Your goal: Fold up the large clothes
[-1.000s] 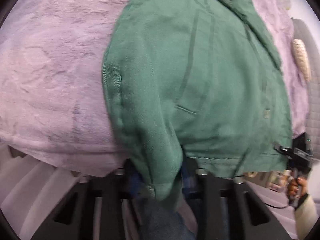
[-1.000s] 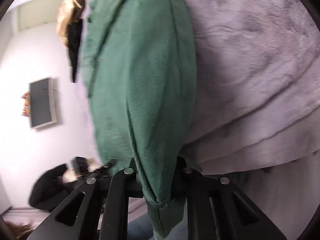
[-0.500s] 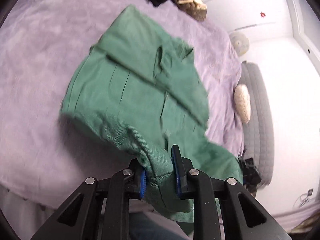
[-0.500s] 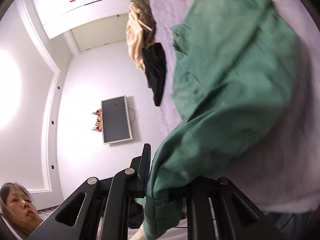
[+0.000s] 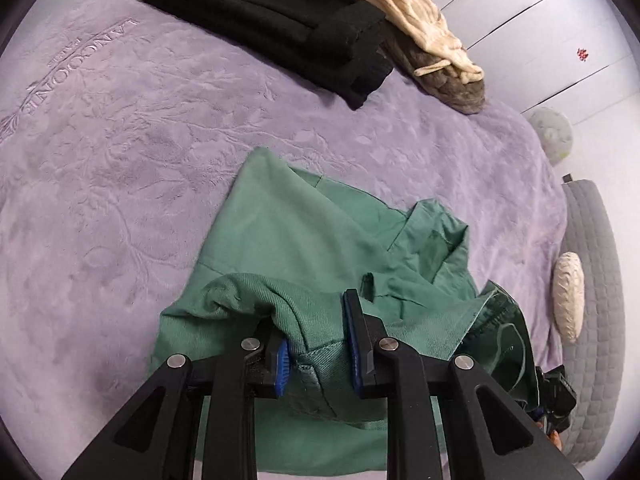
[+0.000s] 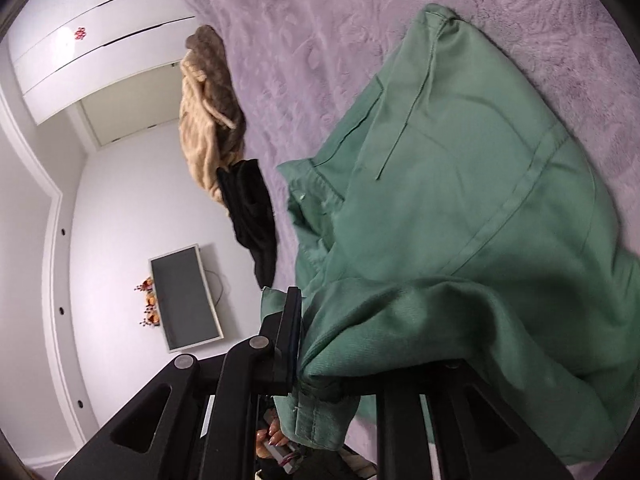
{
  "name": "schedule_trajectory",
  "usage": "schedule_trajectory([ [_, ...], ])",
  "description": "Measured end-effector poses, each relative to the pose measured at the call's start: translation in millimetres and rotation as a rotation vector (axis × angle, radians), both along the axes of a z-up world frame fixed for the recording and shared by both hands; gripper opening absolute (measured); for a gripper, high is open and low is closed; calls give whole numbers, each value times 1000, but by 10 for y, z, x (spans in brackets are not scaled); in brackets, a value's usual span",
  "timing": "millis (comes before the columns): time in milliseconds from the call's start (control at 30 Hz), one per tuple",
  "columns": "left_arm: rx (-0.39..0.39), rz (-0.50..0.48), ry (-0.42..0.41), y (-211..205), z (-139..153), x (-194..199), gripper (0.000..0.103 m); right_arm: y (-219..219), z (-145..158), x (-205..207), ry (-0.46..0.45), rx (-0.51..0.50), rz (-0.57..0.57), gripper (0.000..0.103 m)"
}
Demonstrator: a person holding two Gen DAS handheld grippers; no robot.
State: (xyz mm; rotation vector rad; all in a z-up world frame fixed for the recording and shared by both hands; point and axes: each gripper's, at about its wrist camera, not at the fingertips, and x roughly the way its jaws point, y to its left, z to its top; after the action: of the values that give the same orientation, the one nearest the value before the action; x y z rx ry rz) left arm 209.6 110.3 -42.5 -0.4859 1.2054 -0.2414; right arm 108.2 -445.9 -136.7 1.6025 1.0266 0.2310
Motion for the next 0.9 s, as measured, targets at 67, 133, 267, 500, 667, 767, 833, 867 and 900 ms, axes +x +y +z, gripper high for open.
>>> schedule_trajectory([
  [67, 65, -14, 33, -130, -138, 137, 23, -67, -83, -39, 29, -4, -24, 23],
  [133, 114, -30, 48, -158, -232, 170, 31, -143, -120, -92, 37, -2, -59, 36],
  [267, 188, -21, 40, -125, -217, 234, 85, -376, 66, -192, 7, -66, -159, 82],
  [500, 276, -34, -40, 82, 88, 249, 85, -289, 683, -70, 32, -585, 95, 82],
  [667, 386, -114, -42, -38, -56, 310, 85, 177, 603, 258, 58, -880, 381, 80],
  [767, 393, -146, -25, -177, -228, 394, 85, 130, 354, 360, 188, -1023, 434, 45],
  [833, 429, -158, -14, -272, -350, 445, 85, -122, 259, 324, 274, -1050, 365, 44],
  [867, 446, -157, -3, -299, -413, 463, 85, -235, 261, 281, 286, -1029, 326, 44],
  [900, 452, -155, 10, -307, -471, 475, 85, -287, 292, 250, 277, -1014, 309, 45],
])
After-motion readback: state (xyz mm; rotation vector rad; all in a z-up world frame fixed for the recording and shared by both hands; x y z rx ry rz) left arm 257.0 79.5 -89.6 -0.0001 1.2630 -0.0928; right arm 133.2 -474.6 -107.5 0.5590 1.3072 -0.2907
